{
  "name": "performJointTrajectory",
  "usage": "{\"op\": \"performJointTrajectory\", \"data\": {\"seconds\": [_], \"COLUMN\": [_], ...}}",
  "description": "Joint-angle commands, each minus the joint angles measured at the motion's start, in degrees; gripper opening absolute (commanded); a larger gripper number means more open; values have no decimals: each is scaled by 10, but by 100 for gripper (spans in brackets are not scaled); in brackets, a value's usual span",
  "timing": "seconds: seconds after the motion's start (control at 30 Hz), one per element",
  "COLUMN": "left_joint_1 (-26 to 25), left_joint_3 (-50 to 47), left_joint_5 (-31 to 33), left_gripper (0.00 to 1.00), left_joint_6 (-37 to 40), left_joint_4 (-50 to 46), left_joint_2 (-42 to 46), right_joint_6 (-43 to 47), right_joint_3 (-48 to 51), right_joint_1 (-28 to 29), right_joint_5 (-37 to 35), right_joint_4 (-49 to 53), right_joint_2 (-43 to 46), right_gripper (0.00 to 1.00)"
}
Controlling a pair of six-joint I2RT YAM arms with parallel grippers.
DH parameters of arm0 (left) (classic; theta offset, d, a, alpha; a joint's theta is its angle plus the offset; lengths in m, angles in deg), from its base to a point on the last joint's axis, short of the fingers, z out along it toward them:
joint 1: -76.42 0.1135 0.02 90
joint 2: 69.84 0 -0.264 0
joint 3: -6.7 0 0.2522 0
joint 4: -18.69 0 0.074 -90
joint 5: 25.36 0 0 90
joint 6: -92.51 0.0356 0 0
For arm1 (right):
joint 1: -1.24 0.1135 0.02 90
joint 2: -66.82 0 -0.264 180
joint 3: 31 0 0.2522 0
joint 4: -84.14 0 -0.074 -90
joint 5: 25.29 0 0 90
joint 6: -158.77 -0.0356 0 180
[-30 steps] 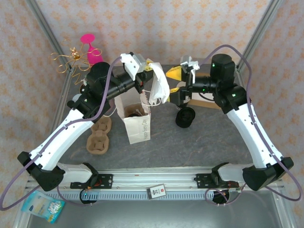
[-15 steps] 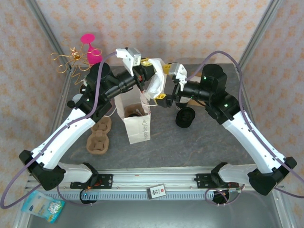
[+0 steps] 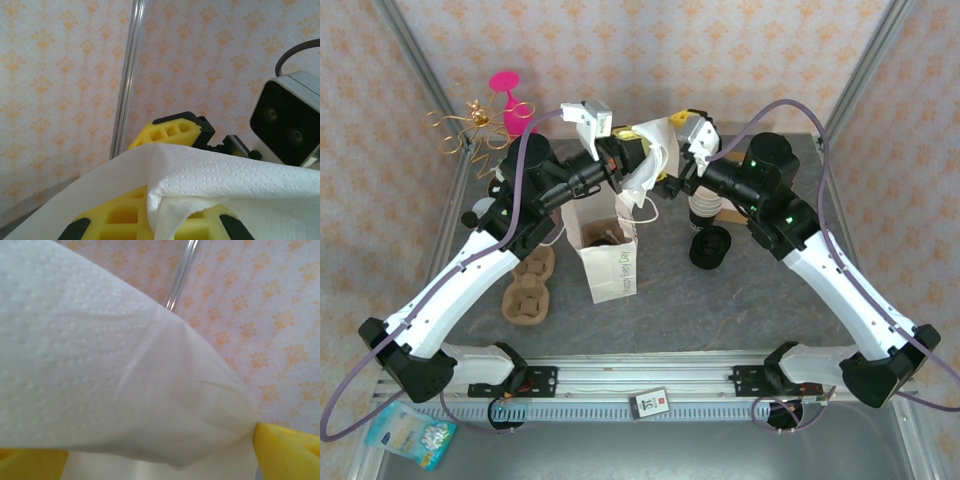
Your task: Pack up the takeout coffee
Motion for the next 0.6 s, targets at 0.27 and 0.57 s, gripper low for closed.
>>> {"op": "performJointTrajectory", "data": {"seconds": [0.27, 0.57], "left_joint_1": [1, 1], "left_joint_3": [5, 4], "left_joint_5": [-19, -27], "left_gripper": [0, 0], "left_joint_6": [-28, -42], "left_joint_4": [-1, 23], "left_joint_2": [11, 4], "right_joint_6": [53, 45], "right_joint_3": [-36, -47], "right_joint_1": [3, 3], "right_joint_5": [76, 76], "right_joint_4": [35, 47], "right_joint_2": [-20, -28], "right_gripper": [76, 29]}}
